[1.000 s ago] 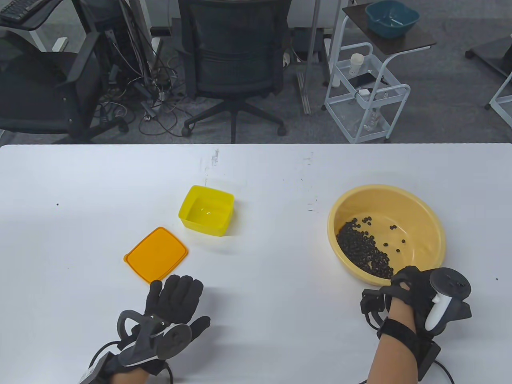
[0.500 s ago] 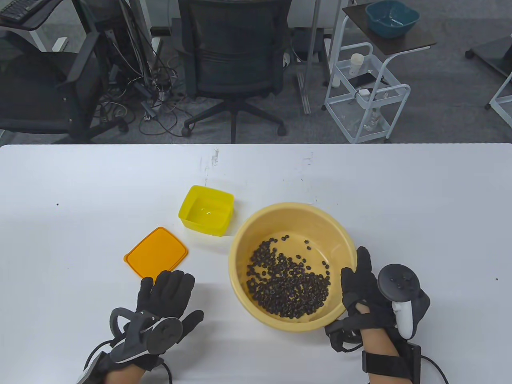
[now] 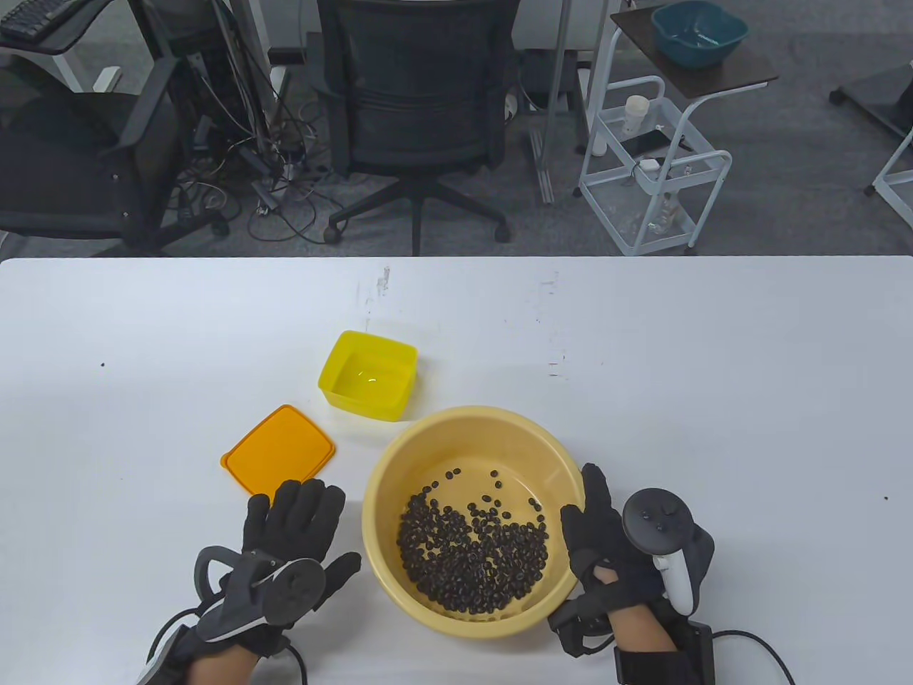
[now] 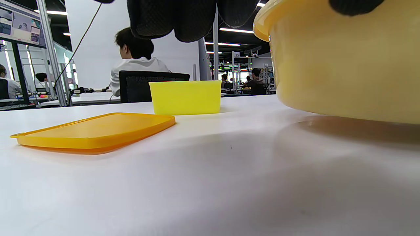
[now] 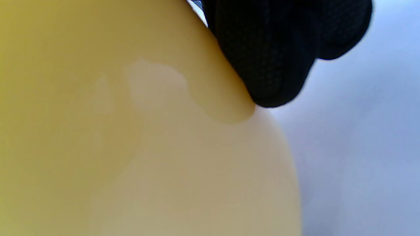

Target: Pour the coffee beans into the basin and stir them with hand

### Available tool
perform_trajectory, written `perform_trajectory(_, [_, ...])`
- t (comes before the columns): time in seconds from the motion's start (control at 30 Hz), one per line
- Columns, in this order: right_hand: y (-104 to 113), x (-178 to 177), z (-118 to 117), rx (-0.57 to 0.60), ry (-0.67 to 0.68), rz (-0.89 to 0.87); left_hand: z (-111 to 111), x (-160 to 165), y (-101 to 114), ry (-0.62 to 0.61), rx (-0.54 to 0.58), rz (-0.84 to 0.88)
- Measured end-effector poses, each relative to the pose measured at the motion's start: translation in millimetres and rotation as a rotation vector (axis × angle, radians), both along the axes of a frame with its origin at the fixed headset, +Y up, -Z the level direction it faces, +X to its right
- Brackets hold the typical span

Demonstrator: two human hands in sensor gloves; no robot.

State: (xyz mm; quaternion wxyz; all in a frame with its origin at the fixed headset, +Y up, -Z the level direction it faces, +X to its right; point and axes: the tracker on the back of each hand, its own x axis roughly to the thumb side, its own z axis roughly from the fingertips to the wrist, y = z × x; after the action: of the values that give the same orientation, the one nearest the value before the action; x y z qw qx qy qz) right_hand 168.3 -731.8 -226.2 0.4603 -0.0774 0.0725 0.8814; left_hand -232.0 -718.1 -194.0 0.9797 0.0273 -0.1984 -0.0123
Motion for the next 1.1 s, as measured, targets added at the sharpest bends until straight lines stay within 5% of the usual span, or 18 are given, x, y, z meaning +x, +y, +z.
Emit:
perform_trajectory(0.7, [-21.2, -10.7, 9.8, -0.052, 0.105, -0.130, -6.6, -9.4, 3.7, 0.061, -0.110, -0.030])
perform_trajectory(0.87, [-23.0, -13.8, 13.3, -0.040, 0.117, -0.160, 5.8, -19.0, 28.3, 0.144, 0.103, 0.061])
perform_trajectory(1.0, [-22.8, -14.4, 14.3, -0.025, 0.099, -0.152, 21.9, 9.4, 49.3, 0.003, 0.196, 0.035])
perform_trajectory(1.1, [-22.7, -14.6, 14.6, -0.022, 0.100, -0.157, 22.9, 52.1, 59.7, -0.171, 0.148, -0.085])
